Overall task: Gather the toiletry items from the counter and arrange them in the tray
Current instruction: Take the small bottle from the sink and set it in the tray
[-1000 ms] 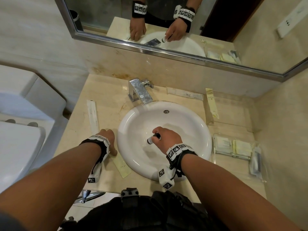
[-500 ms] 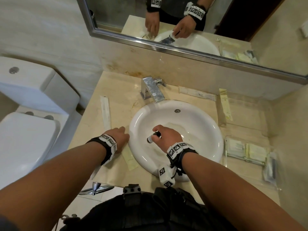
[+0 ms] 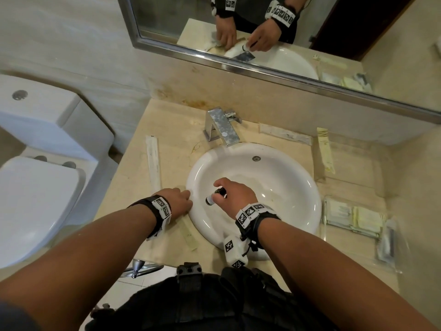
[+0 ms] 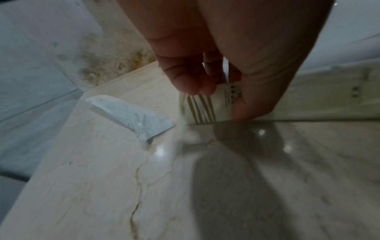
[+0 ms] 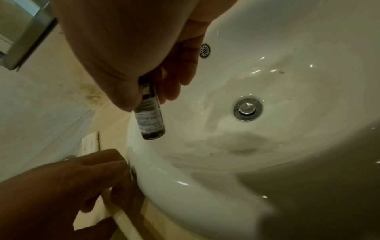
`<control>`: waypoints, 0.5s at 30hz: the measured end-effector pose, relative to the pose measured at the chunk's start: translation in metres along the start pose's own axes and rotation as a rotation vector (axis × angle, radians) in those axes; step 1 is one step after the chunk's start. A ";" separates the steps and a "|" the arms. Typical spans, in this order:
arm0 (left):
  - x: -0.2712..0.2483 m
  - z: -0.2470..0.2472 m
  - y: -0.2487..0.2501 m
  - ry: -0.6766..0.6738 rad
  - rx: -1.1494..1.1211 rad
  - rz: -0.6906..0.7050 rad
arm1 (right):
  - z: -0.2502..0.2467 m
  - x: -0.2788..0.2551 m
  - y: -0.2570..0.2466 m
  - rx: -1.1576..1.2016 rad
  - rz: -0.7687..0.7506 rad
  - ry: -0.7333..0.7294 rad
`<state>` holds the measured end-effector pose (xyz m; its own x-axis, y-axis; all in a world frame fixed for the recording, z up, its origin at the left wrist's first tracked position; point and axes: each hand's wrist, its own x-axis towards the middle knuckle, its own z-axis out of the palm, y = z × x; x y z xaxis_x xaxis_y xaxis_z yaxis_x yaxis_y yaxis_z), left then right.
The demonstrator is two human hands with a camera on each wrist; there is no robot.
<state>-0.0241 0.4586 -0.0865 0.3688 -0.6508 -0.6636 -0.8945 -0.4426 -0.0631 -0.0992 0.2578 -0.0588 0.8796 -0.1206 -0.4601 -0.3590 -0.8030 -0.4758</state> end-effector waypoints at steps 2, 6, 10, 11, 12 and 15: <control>0.000 -0.005 0.001 -0.017 -0.019 0.020 | -0.004 -0.002 0.004 0.006 0.015 0.006; 0.003 -0.022 0.011 -0.006 -0.108 -0.023 | -0.015 -0.007 0.015 -0.007 0.032 0.038; 0.012 -0.055 0.024 0.112 -0.222 -0.010 | -0.036 -0.021 0.039 0.008 0.058 0.102; 0.016 -0.065 0.029 0.141 -0.251 -0.015 | -0.042 -0.027 0.048 0.019 0.072 0.124; 0.021 -0.075 0.036 0.165 -0.279 -0.024 | -0.048 -0.033 0.059 0.034 0.089 0.148; 0.042 -0.106 0.063 0.214 -0.340 -0.030 | -0.066 -0.054 0.095 0.098 0.152 0.217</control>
<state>-0.0379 0.3377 -0.0391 0.4702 -0.7322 -0.4927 -0.7612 -0.6190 0.1935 -0.1604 0.1494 -0.0301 0.8559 -0.3658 -0.3655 -0.5110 -0.7069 -0.4891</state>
